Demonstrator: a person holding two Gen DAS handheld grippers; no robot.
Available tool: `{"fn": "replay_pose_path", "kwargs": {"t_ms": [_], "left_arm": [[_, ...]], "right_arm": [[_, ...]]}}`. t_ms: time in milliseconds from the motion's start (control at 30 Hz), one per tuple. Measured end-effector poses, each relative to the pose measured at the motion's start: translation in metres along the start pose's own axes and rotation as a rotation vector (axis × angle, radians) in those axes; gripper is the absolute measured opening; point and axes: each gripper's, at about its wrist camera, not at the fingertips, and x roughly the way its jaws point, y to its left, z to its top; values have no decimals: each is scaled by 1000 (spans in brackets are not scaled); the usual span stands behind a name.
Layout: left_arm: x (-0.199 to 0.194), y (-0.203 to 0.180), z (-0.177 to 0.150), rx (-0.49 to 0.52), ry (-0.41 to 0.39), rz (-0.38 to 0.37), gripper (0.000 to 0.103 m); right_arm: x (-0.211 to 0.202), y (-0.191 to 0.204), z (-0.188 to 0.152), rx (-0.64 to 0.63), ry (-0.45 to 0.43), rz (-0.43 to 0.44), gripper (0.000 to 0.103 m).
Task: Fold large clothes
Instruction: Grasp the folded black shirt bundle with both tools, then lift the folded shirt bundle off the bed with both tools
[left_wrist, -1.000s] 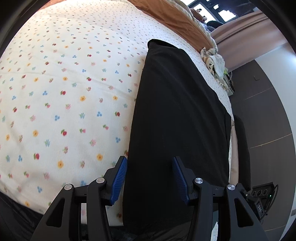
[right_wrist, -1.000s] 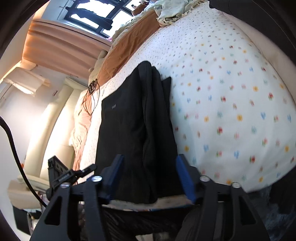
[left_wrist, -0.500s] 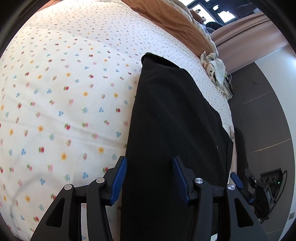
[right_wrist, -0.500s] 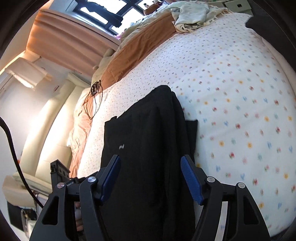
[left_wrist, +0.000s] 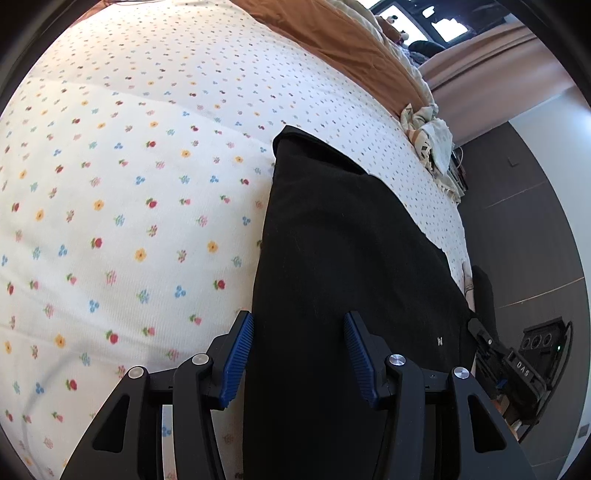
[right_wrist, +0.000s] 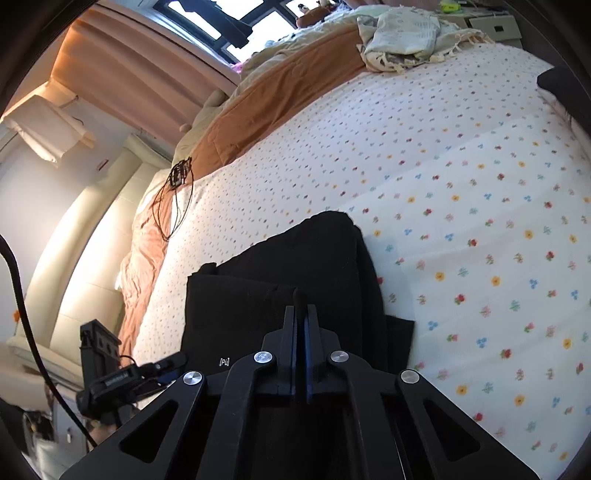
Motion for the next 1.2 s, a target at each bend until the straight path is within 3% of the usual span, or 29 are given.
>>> {"fn": "replay_pose_path", "kwargs": {"t_ms": [133, 300, 367, 400, 433, 500, 833, 1067, 1200], "left_arm": [[9, -3, 8, 8, 3, 5, 52], [21, -4, 12, -6, 19, 24, 52], [20, -6, 11, 8, 16, 29, 52], [19, -6, 11, 12, 15, 29, 52], [18, -6, 10, 12, 16, 27, 52], [19, -6, 11, 9, 16, 22, 52], [18, -12, 9, 31, 11, 31, 52], [22, -13, 11, 25, 22, 35, 52], [23, -13, 10, 25, 23, 31, 52]], "right_arm": [[-4, -14, -9, 29, 0, -20, 3], [11, -33, -15, 105, 65, -27, 3], [4, -33, -13, 119, 60, -12, 13], [0, -32, -12, 118, 59, -19, 29], [-4, -32, -12, 113, 54, -24, 55], [-15, -30, -13, 104, 30, -23, 75], [8, -52, -29, 160, 162, 58, 75], [38, -61, -26, 237, 230, 220, 74], [56, -56, -20, 230, 257, 247, 63]]}}
